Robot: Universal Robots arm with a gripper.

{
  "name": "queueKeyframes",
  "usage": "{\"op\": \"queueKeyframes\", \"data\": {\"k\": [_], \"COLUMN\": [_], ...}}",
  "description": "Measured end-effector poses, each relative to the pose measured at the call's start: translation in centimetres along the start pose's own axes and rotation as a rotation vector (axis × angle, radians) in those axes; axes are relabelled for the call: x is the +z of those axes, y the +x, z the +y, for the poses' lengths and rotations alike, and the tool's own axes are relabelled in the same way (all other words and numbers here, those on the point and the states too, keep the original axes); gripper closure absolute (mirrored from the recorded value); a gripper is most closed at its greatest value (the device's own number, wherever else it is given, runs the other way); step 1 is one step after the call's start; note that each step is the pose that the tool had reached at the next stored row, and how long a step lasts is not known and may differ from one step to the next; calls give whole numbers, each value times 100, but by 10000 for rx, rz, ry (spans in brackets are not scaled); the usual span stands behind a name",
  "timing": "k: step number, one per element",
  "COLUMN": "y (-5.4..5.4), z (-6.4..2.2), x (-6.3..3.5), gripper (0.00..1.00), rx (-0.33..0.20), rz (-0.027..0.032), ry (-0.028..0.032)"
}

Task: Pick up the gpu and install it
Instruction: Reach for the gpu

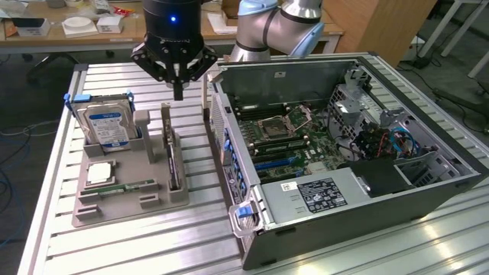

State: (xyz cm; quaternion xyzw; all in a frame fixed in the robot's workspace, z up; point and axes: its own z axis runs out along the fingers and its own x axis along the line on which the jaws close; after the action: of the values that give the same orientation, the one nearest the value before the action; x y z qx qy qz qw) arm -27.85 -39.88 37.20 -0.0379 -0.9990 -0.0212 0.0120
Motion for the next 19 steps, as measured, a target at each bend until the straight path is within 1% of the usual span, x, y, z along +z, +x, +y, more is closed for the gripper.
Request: {"op": "queueKeyframes", "data": {"k": [19], "y": [210], "z": [-19], "x": [60], "gripper": [90], "rx": [11], "rz": [244], "ry": [18]}}
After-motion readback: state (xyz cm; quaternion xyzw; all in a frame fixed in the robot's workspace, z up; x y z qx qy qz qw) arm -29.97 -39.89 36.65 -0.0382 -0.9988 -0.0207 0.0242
